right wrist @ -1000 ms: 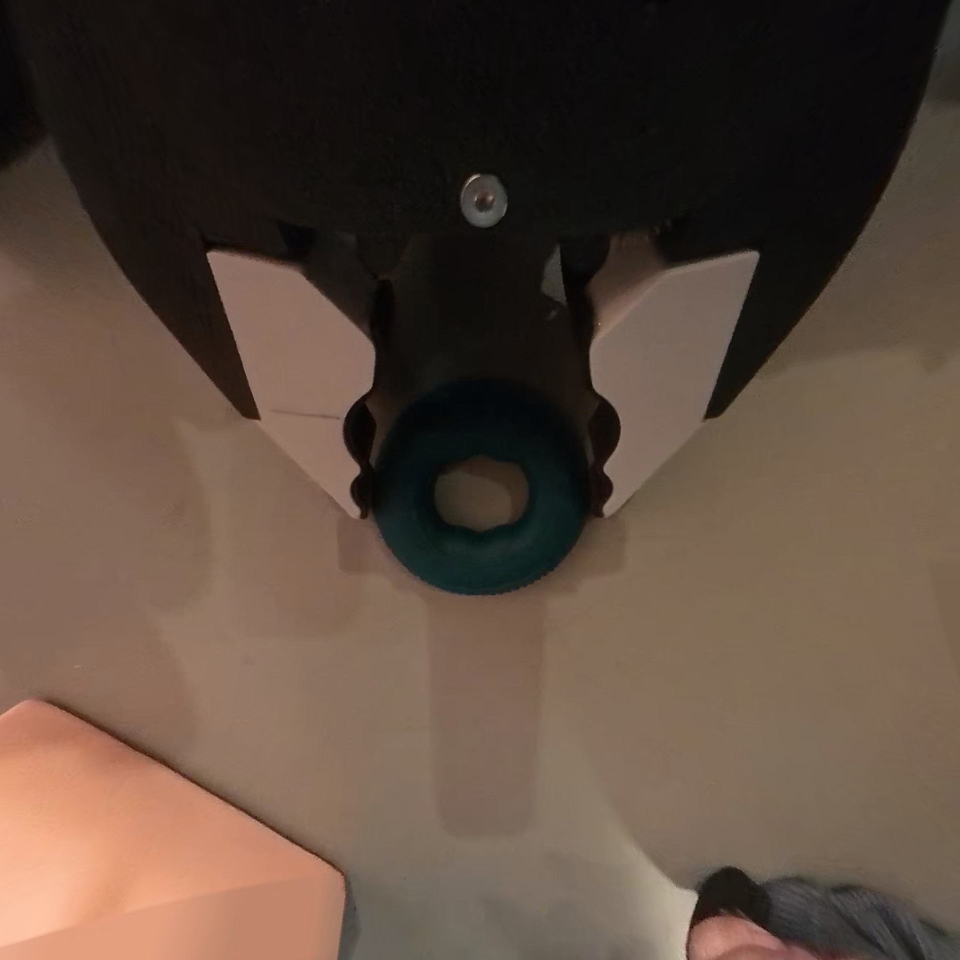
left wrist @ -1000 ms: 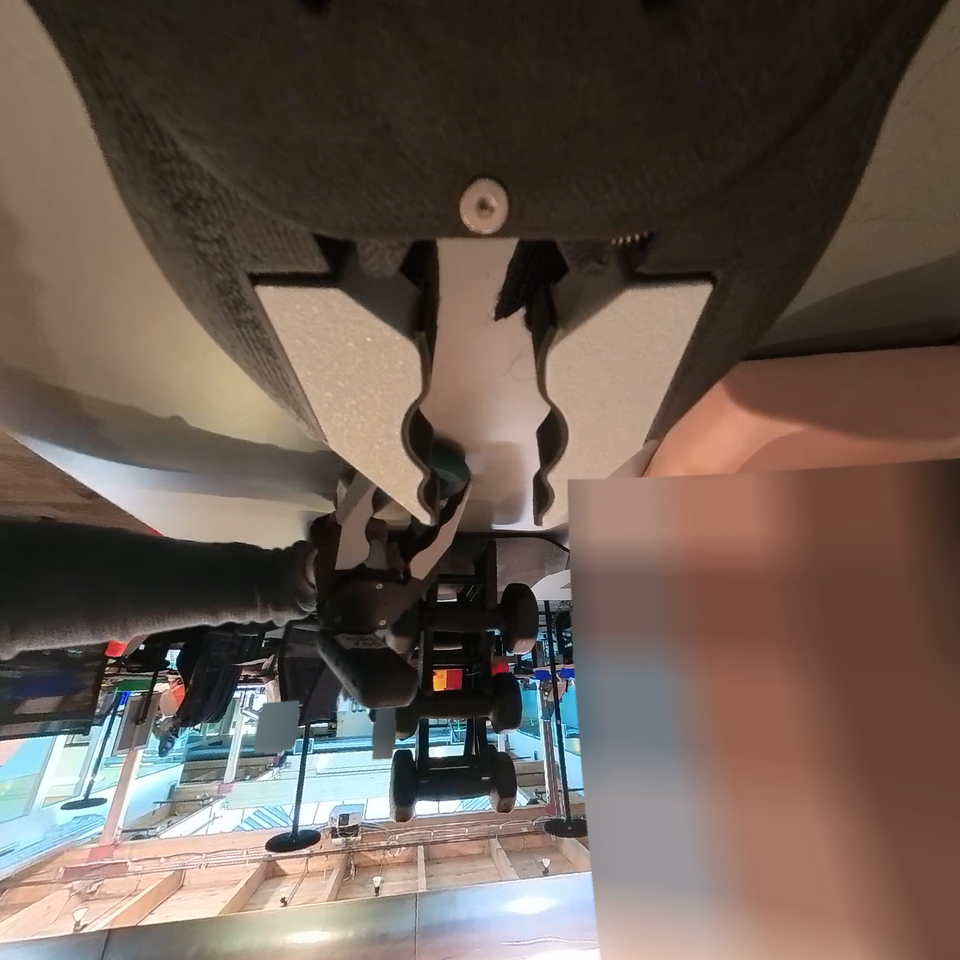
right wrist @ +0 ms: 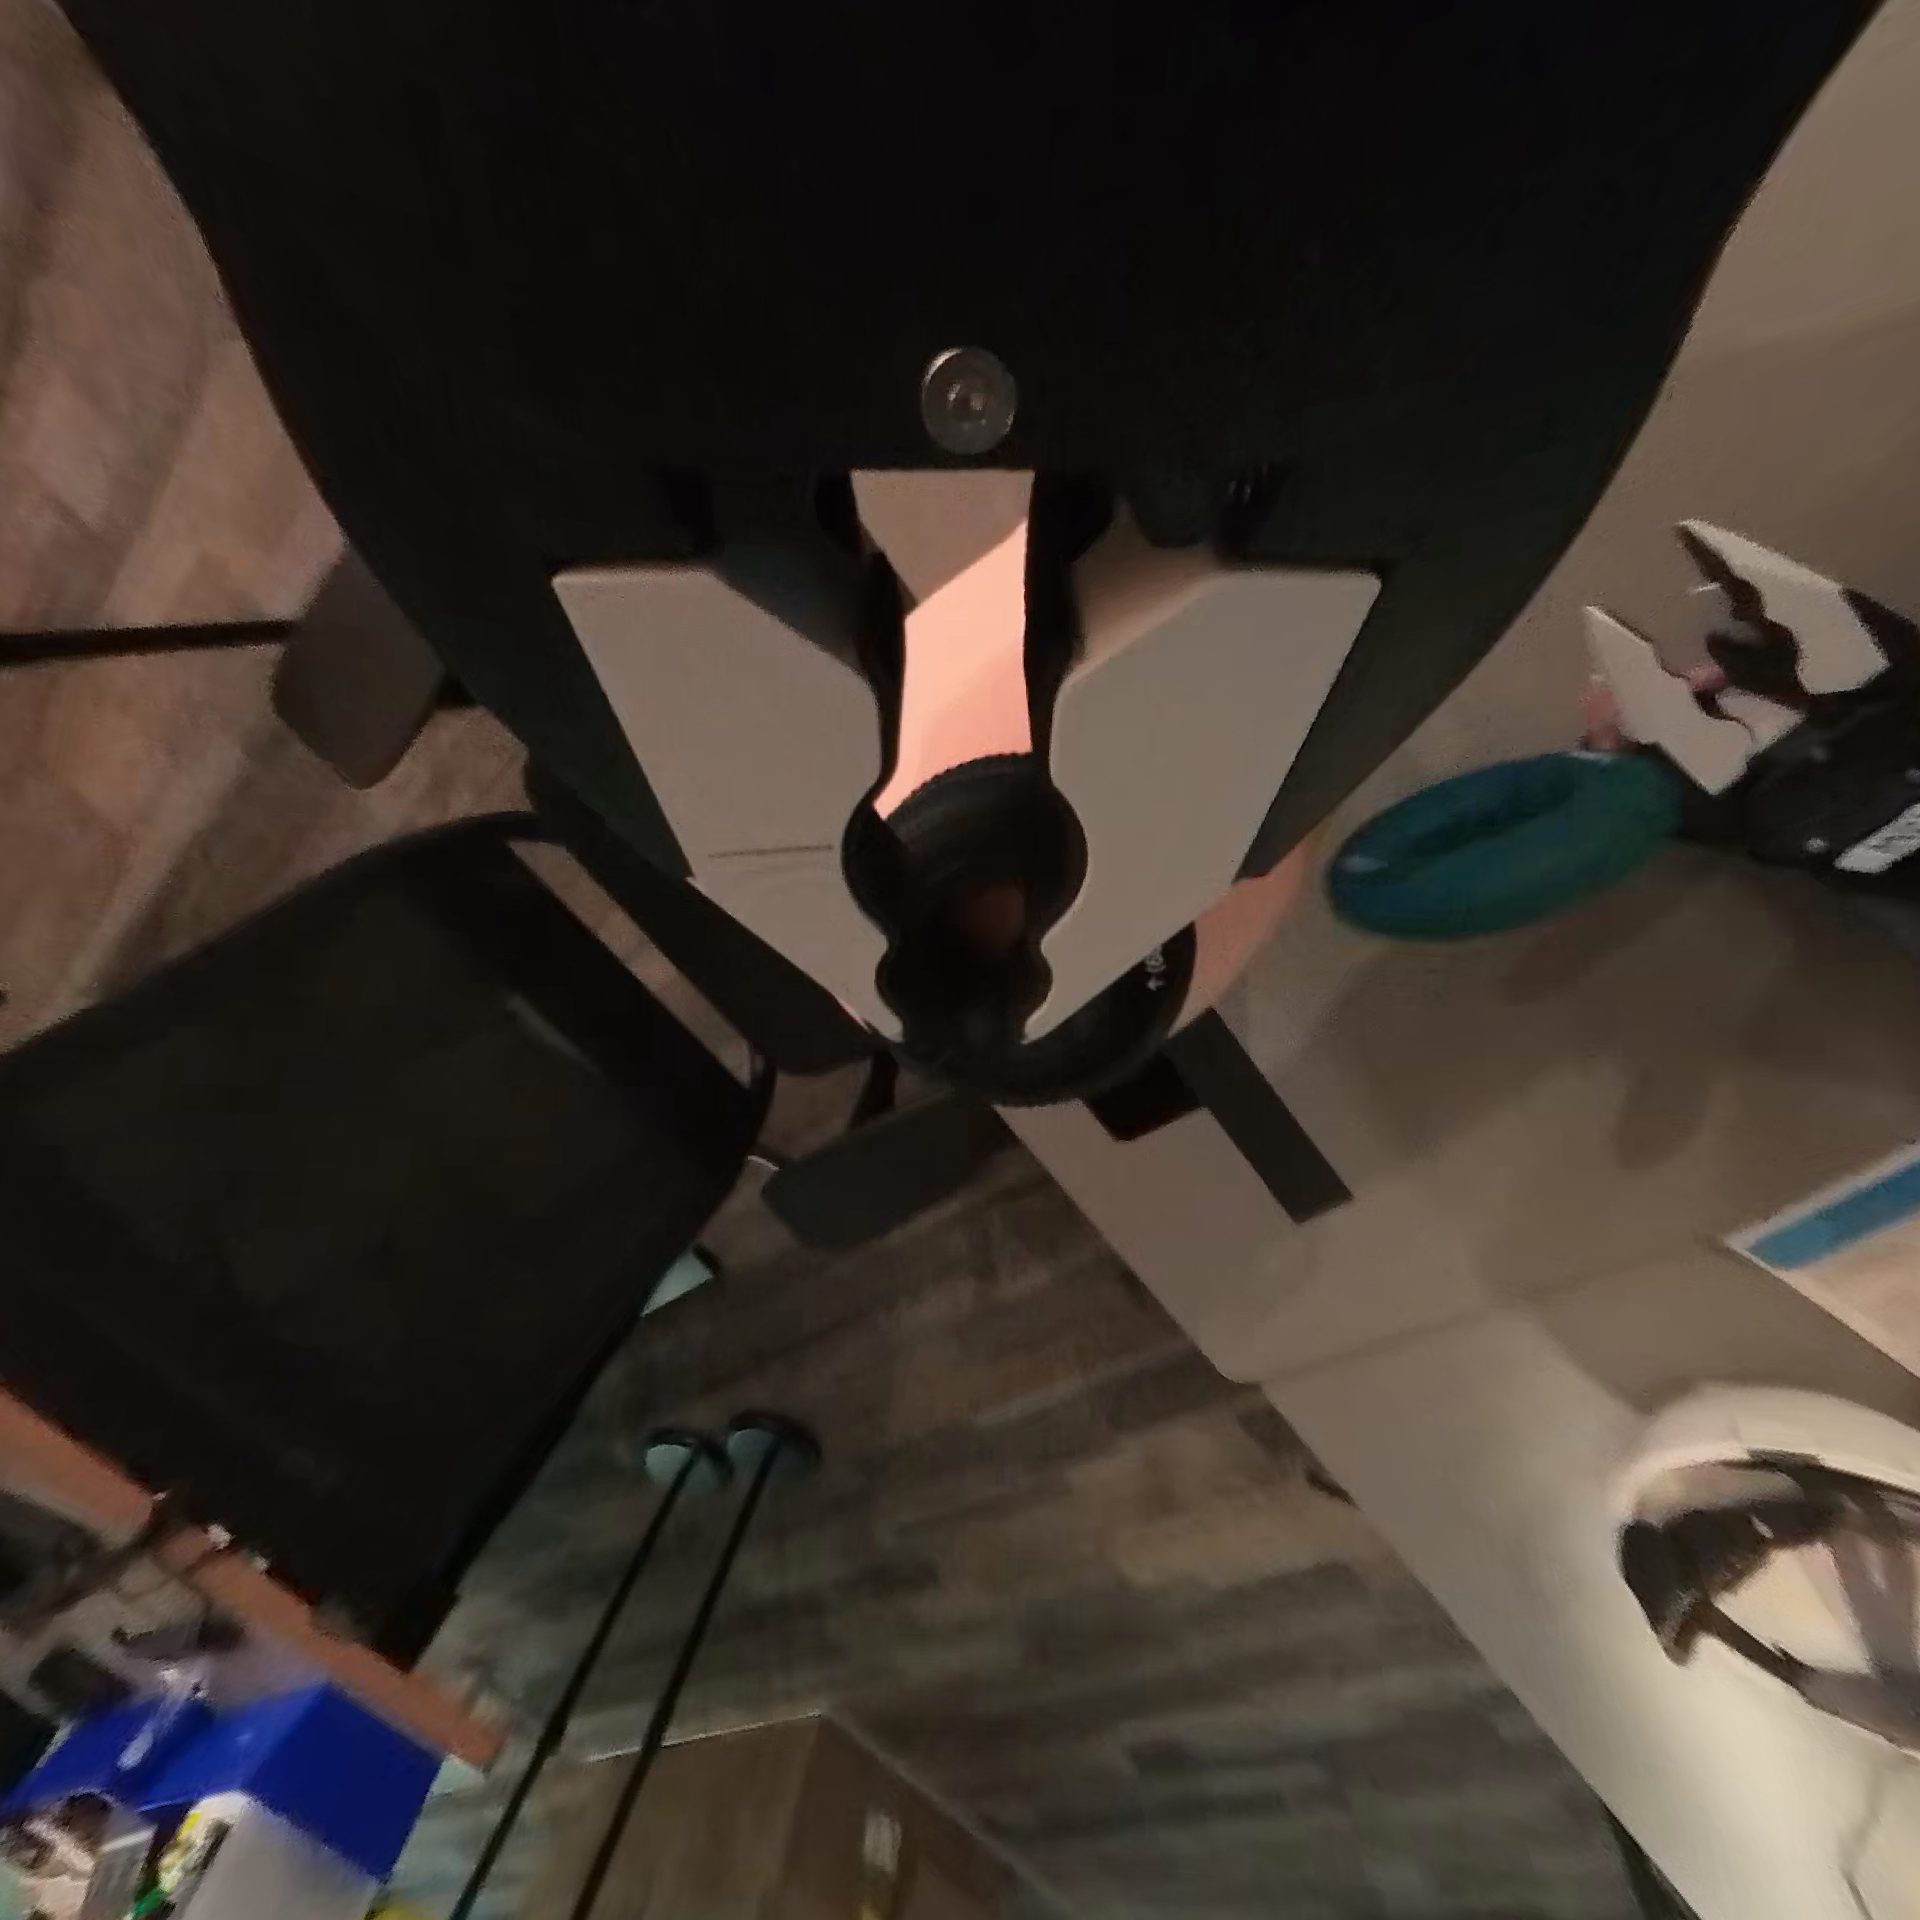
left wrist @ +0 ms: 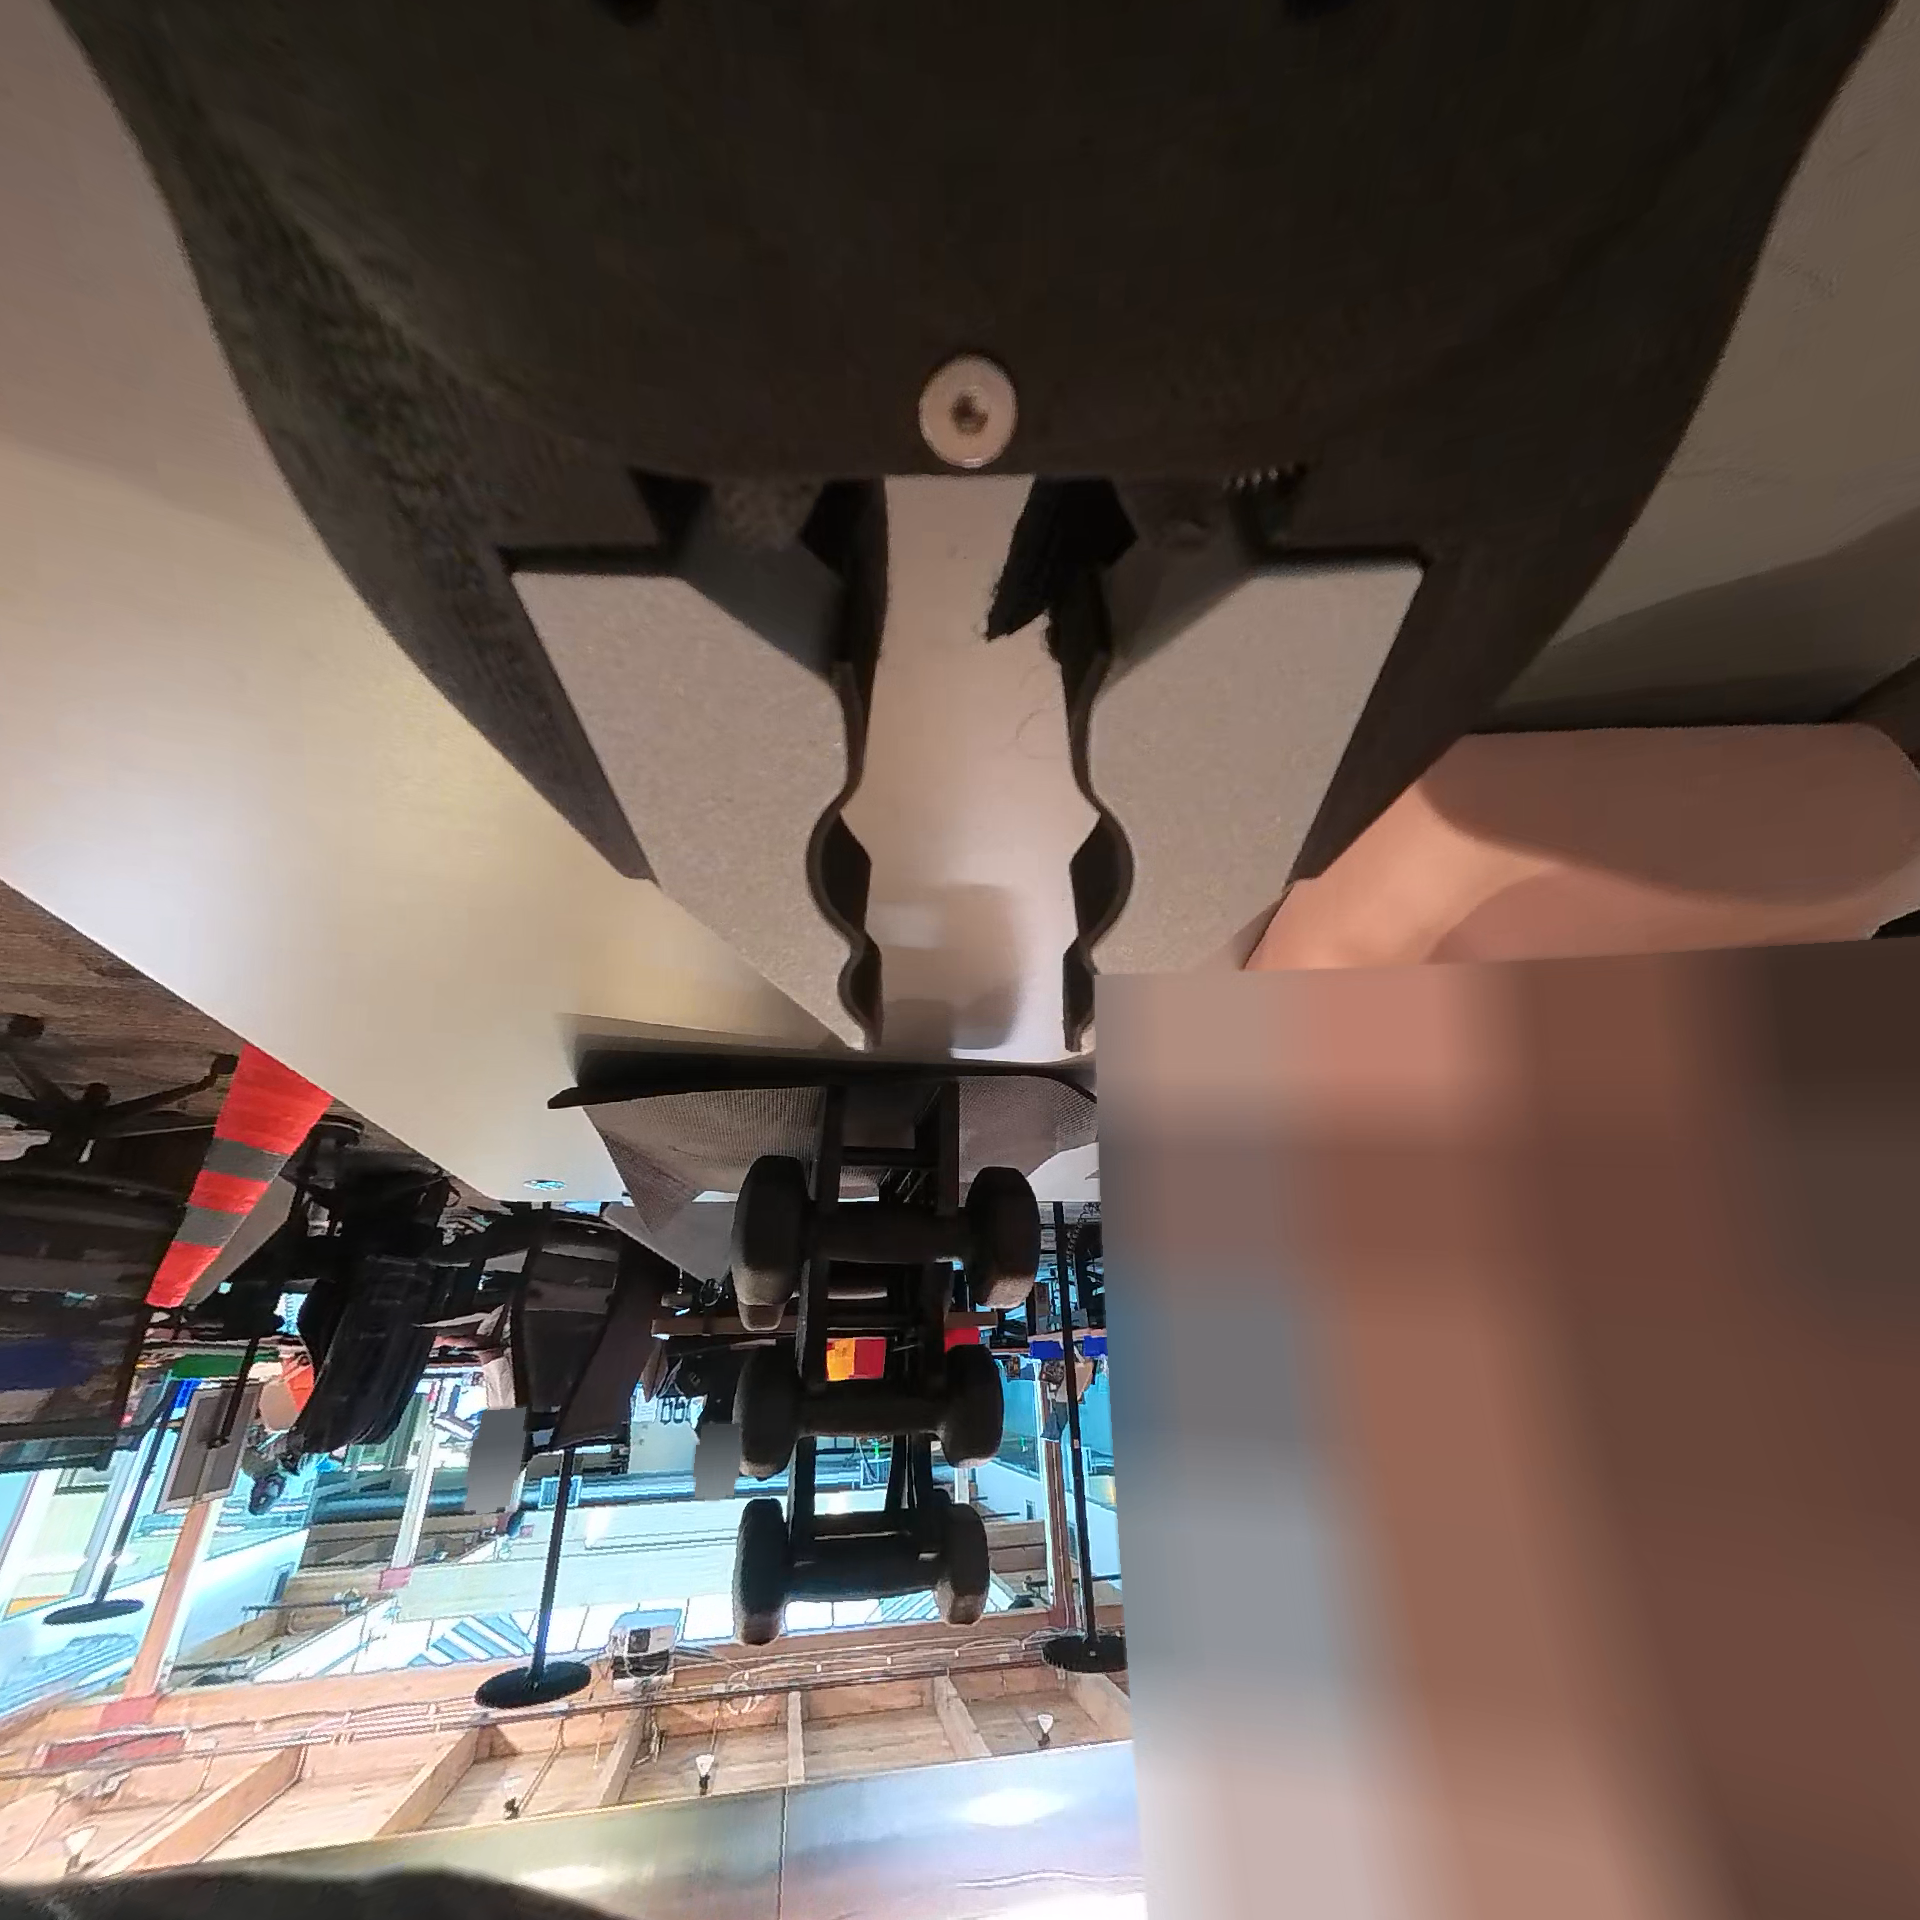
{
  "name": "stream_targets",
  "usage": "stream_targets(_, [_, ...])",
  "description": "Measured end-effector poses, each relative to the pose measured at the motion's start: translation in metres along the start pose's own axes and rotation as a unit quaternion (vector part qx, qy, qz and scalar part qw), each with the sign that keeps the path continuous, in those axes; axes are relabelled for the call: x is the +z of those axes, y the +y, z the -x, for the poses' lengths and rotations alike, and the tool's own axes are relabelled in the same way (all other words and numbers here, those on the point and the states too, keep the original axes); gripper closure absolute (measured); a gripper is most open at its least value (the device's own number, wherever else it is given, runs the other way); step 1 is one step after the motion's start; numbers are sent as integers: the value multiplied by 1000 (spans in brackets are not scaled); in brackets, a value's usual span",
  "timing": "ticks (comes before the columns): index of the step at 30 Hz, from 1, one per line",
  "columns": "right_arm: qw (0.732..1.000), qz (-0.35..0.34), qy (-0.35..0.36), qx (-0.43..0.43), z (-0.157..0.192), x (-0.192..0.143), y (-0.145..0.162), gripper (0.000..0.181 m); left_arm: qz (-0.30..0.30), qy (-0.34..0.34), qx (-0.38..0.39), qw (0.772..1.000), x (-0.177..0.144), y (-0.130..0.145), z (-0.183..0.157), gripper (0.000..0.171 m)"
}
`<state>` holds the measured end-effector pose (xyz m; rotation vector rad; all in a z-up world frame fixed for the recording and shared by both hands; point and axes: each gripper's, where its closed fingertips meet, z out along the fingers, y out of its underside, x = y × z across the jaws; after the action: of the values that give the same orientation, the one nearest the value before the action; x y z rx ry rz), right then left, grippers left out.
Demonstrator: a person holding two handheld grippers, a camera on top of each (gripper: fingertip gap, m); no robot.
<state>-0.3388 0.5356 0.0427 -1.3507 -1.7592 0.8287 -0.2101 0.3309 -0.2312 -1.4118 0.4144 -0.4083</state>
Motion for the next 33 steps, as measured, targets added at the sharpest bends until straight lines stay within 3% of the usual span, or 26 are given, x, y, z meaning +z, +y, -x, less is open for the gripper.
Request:
stream_targets(4, [996,-55,62,-47,12,-6,2,160,-2,-3,0,1000,0,-1,1,139])
stream_targets(8, [980,-97,113,-133,75,-18,33,155,-15,56,31,998,-3,-4,-21,151])
stream_targets(9, [973,-119,127,-149,95,-19,46,157,0,41,44,998,0,1,-19,155])
stream_targets(13, [968,-140,151,-145,165,-1,142,156,17,37,70,997,2,6,-22,154])
stream_targets(17, [987,-61,132,-68,205,31,265,147,14,43,63,997,1,5,-22,160])
stream_targets(20, [992,-31,118,-12,223,38,318,143,22,42,53,997,2,7,-20,156])
stream_targets(22, [996,-39,83,18,238,39,329,142,19,21,50,998,2,6,-14,157])
stream_targets(23, [996,-36,73,29,243,39,333,156,21,12,46,999,2,6,-10,158])
stream_targets(24, [996,-29,81,32,241,36,337,146,24,6,41,999,2,7,-8,158])
stream_targets(28, [994,-10,92,55,238,30,344,135,31,-2,25,999,3,8,-3,158])
stream_targets(31, [984,31,135,117,224,27,357,140,30,-4,25,999,3,8,-2,158])
stream_targets(33, [977,51,104,182,230,31,359,138,29,-4,27,999,3,8,-2,158])
